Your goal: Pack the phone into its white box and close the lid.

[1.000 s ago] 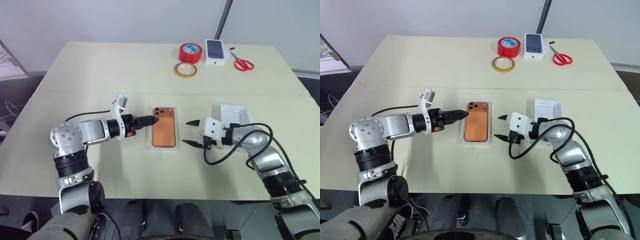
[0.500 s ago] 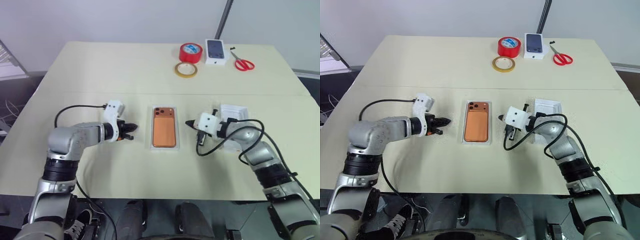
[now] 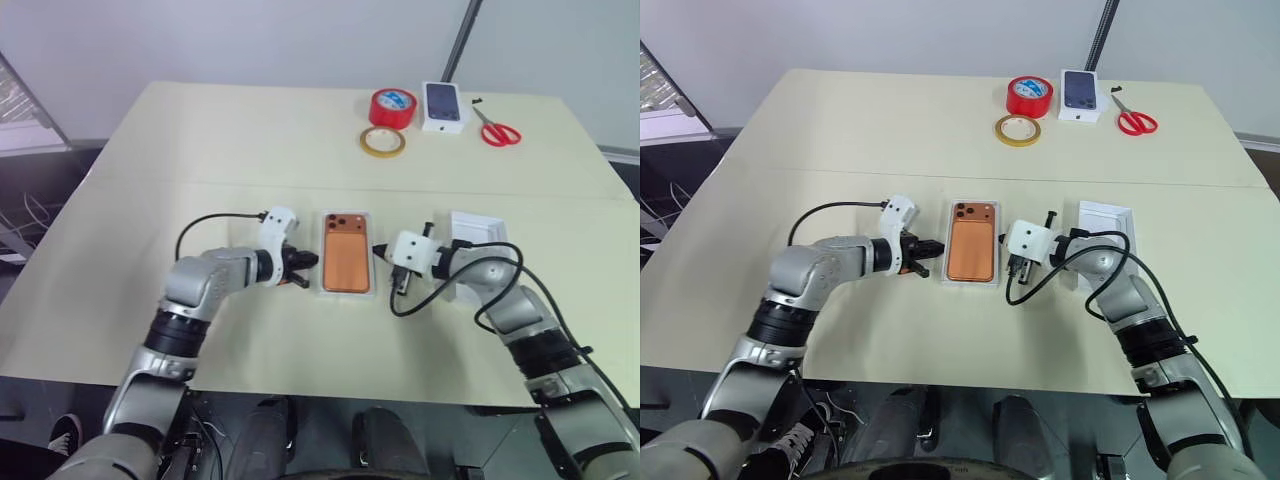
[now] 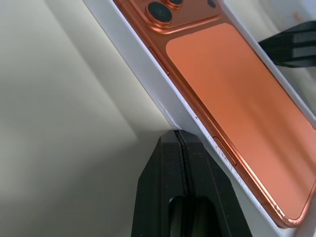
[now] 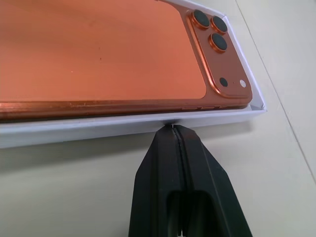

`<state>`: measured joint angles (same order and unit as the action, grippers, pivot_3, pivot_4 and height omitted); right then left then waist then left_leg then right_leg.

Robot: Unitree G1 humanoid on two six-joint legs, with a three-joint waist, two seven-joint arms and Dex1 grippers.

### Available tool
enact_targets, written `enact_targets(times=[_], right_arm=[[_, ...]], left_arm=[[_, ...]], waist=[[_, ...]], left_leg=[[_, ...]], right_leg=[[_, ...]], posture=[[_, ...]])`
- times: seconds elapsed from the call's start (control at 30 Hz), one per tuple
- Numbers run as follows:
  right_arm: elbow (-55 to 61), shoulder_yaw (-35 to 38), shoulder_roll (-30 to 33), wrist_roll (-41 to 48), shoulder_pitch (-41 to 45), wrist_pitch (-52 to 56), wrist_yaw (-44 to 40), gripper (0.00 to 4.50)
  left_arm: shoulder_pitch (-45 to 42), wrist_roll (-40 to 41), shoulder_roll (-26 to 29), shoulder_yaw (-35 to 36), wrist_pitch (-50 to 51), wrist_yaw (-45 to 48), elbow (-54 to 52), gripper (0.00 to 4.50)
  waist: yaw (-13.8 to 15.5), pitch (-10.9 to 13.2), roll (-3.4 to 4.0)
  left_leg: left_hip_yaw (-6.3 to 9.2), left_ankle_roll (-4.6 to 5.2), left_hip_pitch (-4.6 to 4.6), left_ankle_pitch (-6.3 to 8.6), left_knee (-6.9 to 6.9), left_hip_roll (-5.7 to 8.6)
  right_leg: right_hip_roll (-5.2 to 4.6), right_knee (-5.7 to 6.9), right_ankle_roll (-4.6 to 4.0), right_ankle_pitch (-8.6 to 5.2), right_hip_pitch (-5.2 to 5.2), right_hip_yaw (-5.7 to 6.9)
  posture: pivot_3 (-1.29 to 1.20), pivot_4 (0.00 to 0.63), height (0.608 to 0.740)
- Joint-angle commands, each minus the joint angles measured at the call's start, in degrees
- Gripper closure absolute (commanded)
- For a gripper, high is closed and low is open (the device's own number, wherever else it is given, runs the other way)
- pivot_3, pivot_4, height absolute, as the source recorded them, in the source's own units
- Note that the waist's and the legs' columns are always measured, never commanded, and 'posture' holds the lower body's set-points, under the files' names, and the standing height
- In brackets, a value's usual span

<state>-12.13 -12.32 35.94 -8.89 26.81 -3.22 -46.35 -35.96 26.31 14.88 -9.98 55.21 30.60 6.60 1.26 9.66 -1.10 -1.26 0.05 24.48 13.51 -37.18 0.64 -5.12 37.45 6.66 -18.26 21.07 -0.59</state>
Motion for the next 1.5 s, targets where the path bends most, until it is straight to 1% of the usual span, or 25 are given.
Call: enact_targets(times=[0.03,0.27,0.37,0.43,0.63,0.8,0.83,0.93,1.03,1.13,1.27,1.37,1.43,1.47,1.5], right_arm=[[2.15,1.89,0.42,1.31,-0.44,0.05,0.18,4.50],[4.61,5.00,3.87,1.53,-4.97,1.24,-0.53,4.50],[7.07,6.43,5.62,2.53,-7.66,2.60,-2.07,4.50],[7.50,7.09,6.48,2.47,-8.60,3.37,-2.44,4.50],[8.18,7.77,7.12,1.58,-9.29,3.54,-2.13,4.50],[6.89,7.86,7.49,0.34,-8.95,1.65,-0.86,4.50],[6.50,8.14,7.82,0.46,-8.89,1.35,-1.05,4.50],[5.73,8.78,8.71,0.85,-8.87,0.90,-1.71,4.50],[5.41,9.30,9.71,1.49,-9.16,1.08,-2.51,4.50],[5.79,10.57,11.30,2.11,-10.56,0.69,-3.10,4.50],[6.79,12.50,12.95,5.11,-12.53,2.09,-4.88,4.50],[8.73,14.92,12.89,10.92,-12.71,8.60,-7.79,4.50],[11.14,17.79,11.81,14.82,-11.80,11.70,-6.99,3.94],[12.03,18.72,11.46,16.19,-11.55,12.97,-6.65,3.60],[12.68,19.27,11.28,17.05,-11.47,13.93,-6.45,3.09]], left_arm=[[-2.36,-1.37,-6.38,-5.32,-3.86,2.90,2.89,4.48],[-7.49,-7.00,-13.63,-6.40,-11.11,5.24,13.75,4.48],[-9.31,-9.64,-15.00,-6.36,-14.26,6.55,17.76,4.48],[-9.63,-10.14,-15.39,-5.76,-14.27,7.91,19.15,4.48],[-7.99,-12.72,-14.38,-5.87,-15.51,10.23,19.01,4.48],[-6.77,-12.90,-14.10,-4.39,-15.78,10.29,16.46,4.48],[-6.42,-11.69,-14.19,-3.59,-14.72,10.72,14.93,4.48],[-5.44,-12.06,-13.26,-3.84,-15.70,11.46,12.19,4.48],[-4.96,-11.37,-12.26,-1.32,-15.06,11.34,12.32,4.48],[-3.73,-12.29,-9.06,-1.31,-15.78,12.42,11.59,4.48],[-3.38,-11.03,-5.76,2.48,-15.83,11.76,11.81,4.48],[-3.06,-8.49,-3.92,5.30,-14.83,12.76,10.38,4.48],[-1.70,-6.39,-1.84,6.12,-16.38,16.06,5.17,3.94],[-1.16,-5.93,-1.04,6.22,-17.34,17.16,3.35,3.58],[-0.78,-5.67,-0.53,6.22,-17.93,17.77,2.22,3.10]], waist=[[0.06,0.00,0.00],[-0.07,-0.01,0.01],[0.27,-0.01,0.01],[0.35,-0.01,0.01],[0.31,-0.01,0.02],[0.17,-0.01,0.02],[0.15,-0.01,0.02],[0.08,0.00,0.03],[-0.37,0.00,0.03],[-0.64,0.01,0.04],[-0.70,0.01,0.04],[-0.96,0.01,0.05],[-0.93,0.03,0.08],[-0.88,0.04,0.08],[-0.82,0.04,0.08]], left_leg=[[-0.01,0.00,0.00,0.00,-0.01,0.01],[0.01,0.01,-0.03,-0.01,-0.02,0.00],[0.01,0.07,-0.02,0.02,-0.06,0.01],[0.01,0.11,-0.03,0.04,-0.08,0.00],[0.02,0.09,-0.03,0.03,-0.05,-0.01],[0.02,0.10,-0.03,0.04,-0.04,-0.03],[0.02,0.09,-0.03,0.03,-0.04,-0.03],[0.02,0.08,-0.02,0.03,-0.04,-0.03],[0.03,0.07,-0.01,0.02,-0.04,-0.03],[0.03,0.08,-0.02,0.03,-0.02,-0.04],[0.02,0.05,-0.03,0.01,0.01,-0.10],[0.03,0.08,-0.04,0.03,0.01,-0.13],[0.02,0.09,-0.02,0.04,0.02,-0.14],[0.02,0.08,0.01,0.03,0.04,-0.14],[0.02,0.03,0.02,0.00,0.03,-0.14]], right_leg=[[0.00,-0.04,0.00,0.00,-0.01,-0.01],[0.05,-0.06,0.01,0.00,-0.09,0.04],[0.05,-0.10,0.01,0.00,-0.14,0.06],[0.06,-0.11,0.01,0.00,-0.15,0.10],[0.06,-0.11,0.01,0.00,-0.11,0.09],[0.08,-0.10,0.01,0.00,-0.11,0.08],[0.08,-0.11,0.01,0.00,-0.11,0.08],[0.07,-0.11,0.01,0.00,-0.10,0.06],[0.08,-0.10,0.01,0.00,-0.10,0.07],[0.09,-0.09,0.01,0.00,-0.08,0.06],[0.13,-0.07,0.01,0.00,-0.06,0.06],[0.15,-0.05,0.01,0.00,-0.05,0.05],[0.14,-0.04,0.01,0.00,-0.02,0.05],[0.13,-0.04,0.01,0.00,0.02,0.04],[0.13,-0.05,0.02,0.00,0.02,0.03]], posture=[[0.00,0.150,0.728],[0.00,0.150,0.728],[0.00,0.150,0.728],[0.00,0.150,0.728],[0.00,0.150,0.728],[0.00,0.150,0.728],[0.00,0.150,0.728],[0.00,0.150,0.728],[0.00,0.150,0.728],[0.00,0.150,0.728],[0.00,0.150,0.728],[0.00,0.150,0.728],[0.00,0.150,0.728],[0.00,0.150,0.728],[0.00,0.150,0.728]])
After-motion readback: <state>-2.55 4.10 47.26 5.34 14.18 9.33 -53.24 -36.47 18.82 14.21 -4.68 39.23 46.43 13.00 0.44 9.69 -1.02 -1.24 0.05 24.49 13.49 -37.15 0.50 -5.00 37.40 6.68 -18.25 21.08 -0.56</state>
